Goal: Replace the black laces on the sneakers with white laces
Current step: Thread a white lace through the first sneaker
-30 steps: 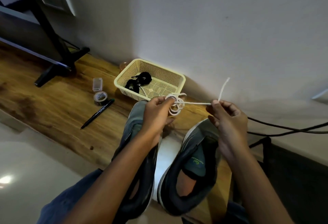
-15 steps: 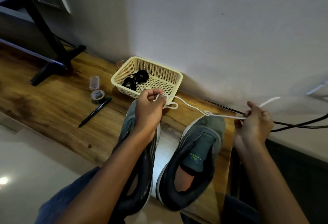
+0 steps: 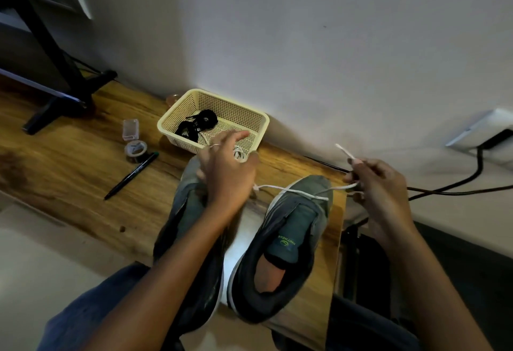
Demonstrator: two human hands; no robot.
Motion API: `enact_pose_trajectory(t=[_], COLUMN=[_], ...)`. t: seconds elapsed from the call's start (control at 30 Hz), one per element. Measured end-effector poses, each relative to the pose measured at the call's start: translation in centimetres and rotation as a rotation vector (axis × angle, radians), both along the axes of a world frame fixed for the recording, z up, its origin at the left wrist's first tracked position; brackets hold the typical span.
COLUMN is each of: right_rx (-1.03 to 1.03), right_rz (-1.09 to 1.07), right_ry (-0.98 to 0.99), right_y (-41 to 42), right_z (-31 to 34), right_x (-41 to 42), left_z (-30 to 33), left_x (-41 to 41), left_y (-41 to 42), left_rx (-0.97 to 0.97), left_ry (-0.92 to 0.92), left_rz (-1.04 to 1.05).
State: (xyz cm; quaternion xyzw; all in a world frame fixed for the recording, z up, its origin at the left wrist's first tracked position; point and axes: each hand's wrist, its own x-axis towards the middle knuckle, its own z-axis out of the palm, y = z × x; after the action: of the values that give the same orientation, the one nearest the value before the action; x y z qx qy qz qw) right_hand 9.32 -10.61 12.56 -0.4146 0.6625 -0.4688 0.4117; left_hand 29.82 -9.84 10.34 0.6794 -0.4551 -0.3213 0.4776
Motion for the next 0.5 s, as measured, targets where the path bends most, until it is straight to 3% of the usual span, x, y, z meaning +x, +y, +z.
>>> enact_pose_trajectory(t=[0.2,0.33,0.5], right_rx=[0.001,0.003,0.019], right_rz=[0.272,0.281,0.342], right_ry=[-0.04,-0.071,-0.043], right_y=[1.6,1.4,1.1], right_z=[0.8,1.0,0.8], right_x=[2.2,2.9,3.2], left_z=[-0.8,-0.1,0.5], left_x=[-5.1,-6.0,-6.1], left_y=[1.6,2.1,2.0], left_rx=[-0.041,-0.063,-0.048], left_ry=[0.12,0.417,0.625], left_rz=[-0.347,-0.267,-0.178])
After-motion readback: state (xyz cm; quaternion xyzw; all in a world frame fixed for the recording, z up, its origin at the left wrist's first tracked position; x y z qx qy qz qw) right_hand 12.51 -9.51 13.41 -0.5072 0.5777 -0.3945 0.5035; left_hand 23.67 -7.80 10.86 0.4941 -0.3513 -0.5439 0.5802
